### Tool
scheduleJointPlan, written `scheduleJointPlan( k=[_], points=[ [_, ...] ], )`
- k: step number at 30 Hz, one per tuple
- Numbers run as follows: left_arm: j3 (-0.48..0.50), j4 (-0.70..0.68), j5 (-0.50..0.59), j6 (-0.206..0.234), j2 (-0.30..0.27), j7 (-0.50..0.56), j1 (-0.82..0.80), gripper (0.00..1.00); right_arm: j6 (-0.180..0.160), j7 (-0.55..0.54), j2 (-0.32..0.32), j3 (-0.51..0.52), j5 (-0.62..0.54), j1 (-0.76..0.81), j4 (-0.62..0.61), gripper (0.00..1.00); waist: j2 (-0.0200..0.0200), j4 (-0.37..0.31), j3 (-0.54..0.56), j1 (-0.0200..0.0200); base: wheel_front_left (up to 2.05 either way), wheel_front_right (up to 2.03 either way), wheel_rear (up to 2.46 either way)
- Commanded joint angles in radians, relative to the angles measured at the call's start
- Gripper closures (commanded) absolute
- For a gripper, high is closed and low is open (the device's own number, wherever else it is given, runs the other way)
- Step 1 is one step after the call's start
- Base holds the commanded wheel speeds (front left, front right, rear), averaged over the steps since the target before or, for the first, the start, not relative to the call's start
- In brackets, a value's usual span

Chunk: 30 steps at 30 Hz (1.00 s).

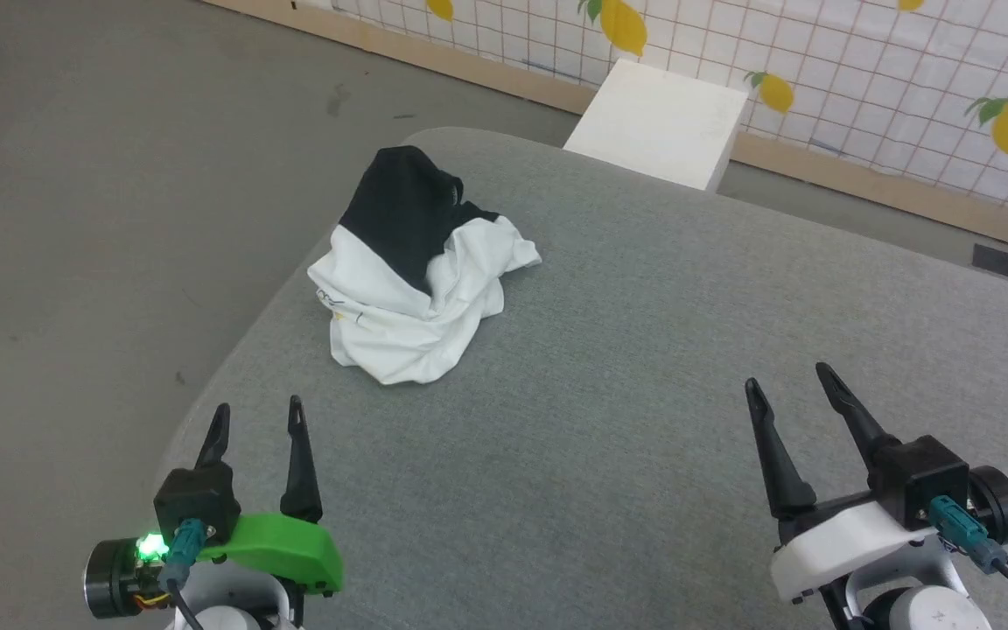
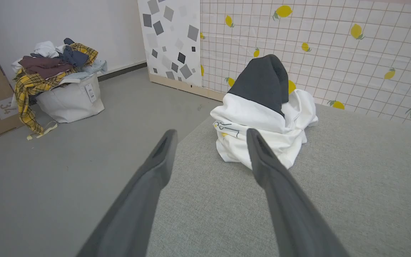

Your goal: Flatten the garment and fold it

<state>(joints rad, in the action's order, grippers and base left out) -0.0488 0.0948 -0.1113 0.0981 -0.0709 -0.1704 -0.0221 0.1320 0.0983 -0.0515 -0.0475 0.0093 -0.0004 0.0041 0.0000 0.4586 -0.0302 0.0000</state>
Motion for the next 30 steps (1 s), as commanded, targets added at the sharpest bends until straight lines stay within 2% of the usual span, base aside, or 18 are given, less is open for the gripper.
scheduleJointPlan(
  k=[1,30],
  points=[
    [-0.002,0.006,-0.011,0.008,-0.007,-0.011,-0.01,0.0,-0.001,0.011,0.001,-0.003,-0.002,-0.015,-0.004,0.0,0.0,0.01,-0.003,0.0,0.0,0.0,0.0],
    [-0.017,0.047,-0.045,0.031,-0.009,-0.071,-0.027,0.0,-0.001,0.045,0.001,-0.016,-0.002,-0.024,-0.009,0.0,0.0,0.122,-0.025,0.0,0.0,0.0,0.0]
  ],
)
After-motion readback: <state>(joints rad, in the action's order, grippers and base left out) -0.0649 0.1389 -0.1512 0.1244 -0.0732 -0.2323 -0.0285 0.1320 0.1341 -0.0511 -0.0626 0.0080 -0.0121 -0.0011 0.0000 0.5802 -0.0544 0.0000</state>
